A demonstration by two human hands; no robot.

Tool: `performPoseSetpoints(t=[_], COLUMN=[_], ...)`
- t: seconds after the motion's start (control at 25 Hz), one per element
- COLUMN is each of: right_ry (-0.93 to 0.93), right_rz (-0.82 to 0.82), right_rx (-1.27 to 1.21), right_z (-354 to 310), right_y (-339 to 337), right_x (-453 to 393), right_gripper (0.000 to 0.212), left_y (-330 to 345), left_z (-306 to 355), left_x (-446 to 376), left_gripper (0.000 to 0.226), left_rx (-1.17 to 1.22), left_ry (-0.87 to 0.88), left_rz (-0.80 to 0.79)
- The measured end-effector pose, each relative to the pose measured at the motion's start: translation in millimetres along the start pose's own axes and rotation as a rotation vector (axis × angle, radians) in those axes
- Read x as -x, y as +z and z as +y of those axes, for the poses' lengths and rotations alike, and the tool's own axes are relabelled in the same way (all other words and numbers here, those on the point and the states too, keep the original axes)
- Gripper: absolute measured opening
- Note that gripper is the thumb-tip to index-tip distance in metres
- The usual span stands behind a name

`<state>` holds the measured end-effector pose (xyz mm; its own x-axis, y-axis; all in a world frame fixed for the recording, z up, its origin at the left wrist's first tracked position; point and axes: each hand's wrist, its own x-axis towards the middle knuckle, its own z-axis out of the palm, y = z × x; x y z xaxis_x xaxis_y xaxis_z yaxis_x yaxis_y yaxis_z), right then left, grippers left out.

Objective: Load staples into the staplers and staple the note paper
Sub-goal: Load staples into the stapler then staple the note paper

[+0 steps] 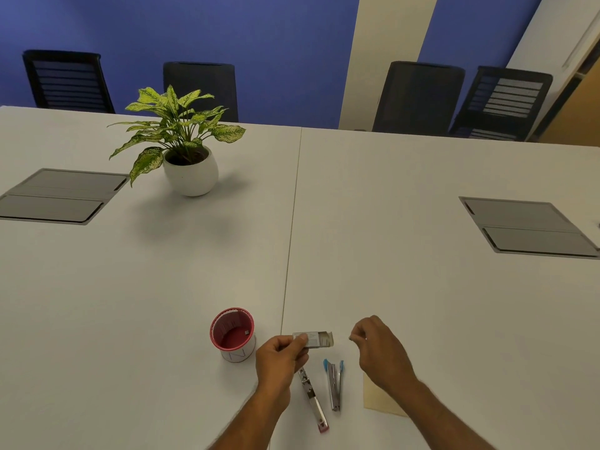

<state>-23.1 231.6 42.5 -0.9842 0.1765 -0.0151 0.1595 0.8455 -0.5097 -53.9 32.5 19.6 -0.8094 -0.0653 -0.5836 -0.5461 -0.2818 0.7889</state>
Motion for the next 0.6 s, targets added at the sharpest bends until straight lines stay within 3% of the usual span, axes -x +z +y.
performPoseSetpoints(t=[0.32,0.44,0.6], right_ry=[-0.025,-0.146,-0.184], right_rz=[-0.145,-0.145,-0.143], right_rx=[0.372,0.511,0.565], right_z=[34,34,36], right_y=[47,48,54], right_x=[20,25,29], right_gripper=[0.006,0.033,0.042], left_y=[-9,-9,-9], left_z=[-8,-7,-8], left_x=[-9,-11,-12], left_gripper=[0.017,0.016,0.015], left_rx=[-0.02,-0.031,-0.04], left_ry=[-0.023,-0.02,-0.025], left_rz=[0.016,0.02,0.019])
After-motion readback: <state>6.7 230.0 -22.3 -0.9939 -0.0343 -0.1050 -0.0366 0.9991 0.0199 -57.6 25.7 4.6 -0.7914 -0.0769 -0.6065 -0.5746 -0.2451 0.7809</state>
